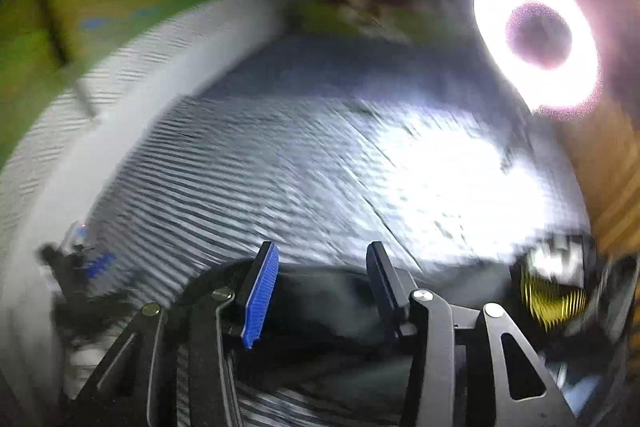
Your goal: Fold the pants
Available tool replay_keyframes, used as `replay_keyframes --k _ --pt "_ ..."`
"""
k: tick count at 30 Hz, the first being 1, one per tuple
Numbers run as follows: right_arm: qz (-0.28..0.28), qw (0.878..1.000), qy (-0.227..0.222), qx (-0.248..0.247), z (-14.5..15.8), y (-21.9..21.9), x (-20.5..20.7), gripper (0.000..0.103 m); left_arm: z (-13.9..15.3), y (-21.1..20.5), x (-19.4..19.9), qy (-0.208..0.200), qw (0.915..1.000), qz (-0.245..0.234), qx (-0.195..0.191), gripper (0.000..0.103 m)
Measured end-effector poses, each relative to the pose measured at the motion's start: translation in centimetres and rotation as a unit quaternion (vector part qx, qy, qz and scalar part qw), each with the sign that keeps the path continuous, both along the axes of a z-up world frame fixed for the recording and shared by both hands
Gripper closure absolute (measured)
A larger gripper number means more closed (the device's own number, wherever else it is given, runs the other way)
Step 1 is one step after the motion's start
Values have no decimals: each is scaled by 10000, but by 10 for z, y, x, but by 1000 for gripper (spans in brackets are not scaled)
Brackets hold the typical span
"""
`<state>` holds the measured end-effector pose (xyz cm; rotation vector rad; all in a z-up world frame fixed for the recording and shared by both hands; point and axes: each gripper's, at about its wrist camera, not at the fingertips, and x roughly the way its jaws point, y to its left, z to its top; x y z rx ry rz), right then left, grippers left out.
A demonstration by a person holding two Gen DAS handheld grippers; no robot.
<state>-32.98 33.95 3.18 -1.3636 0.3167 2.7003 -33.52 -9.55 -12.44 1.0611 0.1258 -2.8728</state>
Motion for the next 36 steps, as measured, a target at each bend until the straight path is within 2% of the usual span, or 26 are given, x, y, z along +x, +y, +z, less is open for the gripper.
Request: replay_keyframes --k 3,6,9,12,14,15,18,20,22,23,26,28,31,33,34,35,36 --pt "-742 9959 -427 -303 -57 62 31 59 -2 22 -2 42 9997 -238 48 2" --pt "-1350 9879 -580 -495 -101 105 71 59 -6 58 -3 -27 9961 -853 244 2" --pt "-1760 9796 -465 -845 -128 130 120 59 -19 119 -6 -312 9836 -1758 248 2" --pt "-2187 9685 -116 -1184 -152 153 149 59 -33 189 -6 -542 9691 -2404 -8 2" --pt "-2456 9617 154 -1208 -158 157 158 59 -39 235 -10 -645 9587 -2750 -321 2" --pt "-2542 9606 278 -1091 -159 155 162 59 -43 264 -16 -692 9505 -2992 -464 2" --pt "-2523 9644 511 -600 -160 148 157 59 -52 314 -36 -921 9409 -3204 -604 2" --pt "-2497 9654 648 -368 -159 147 158 58 -56 342 -52 -1034 9333 -3387 -601 2" --pt "-2467 9656 793 -210 -161 151 164 58 -60 366 -66 -1122 9298 -3454 -591 2" --pt "-2467 9657 783 -212 -162 155 164 58 -62 374 -71 -1171 9281 -3485 -594 2" --pt "-2494 9627 960 -426 -157 167 169 58 -79 413 -99 -1675 9128 -3711 -318 2" --pt "-2450 9626 1025 -530 -153 172 171 58 -93 433 -114 -1933 9089 -3690 -177 1" --pt "-2365 9651 1004 -506 -149 179 174 58 -114 454 -127 -2049 9093 -3588 -488 1" --pt "-2434 9631 1002 -562 -151 186 179 58 -117 456 -128 -1884 9196 -3419 -432 15" --pt "-2449 9620 1019 -641 -152 188 179 58 -114 454 -125 -1783 9251 -3331 -379 41" --pt "-2443 9617 1029 -704 -153 189 179 58 -109 452 -122 -1714 9288 -3271 -301 80" --pt "-2442 9620 1012 -682 -153 189 177 58 -101 447 -118 -1684 9341 -3141 -193 92"
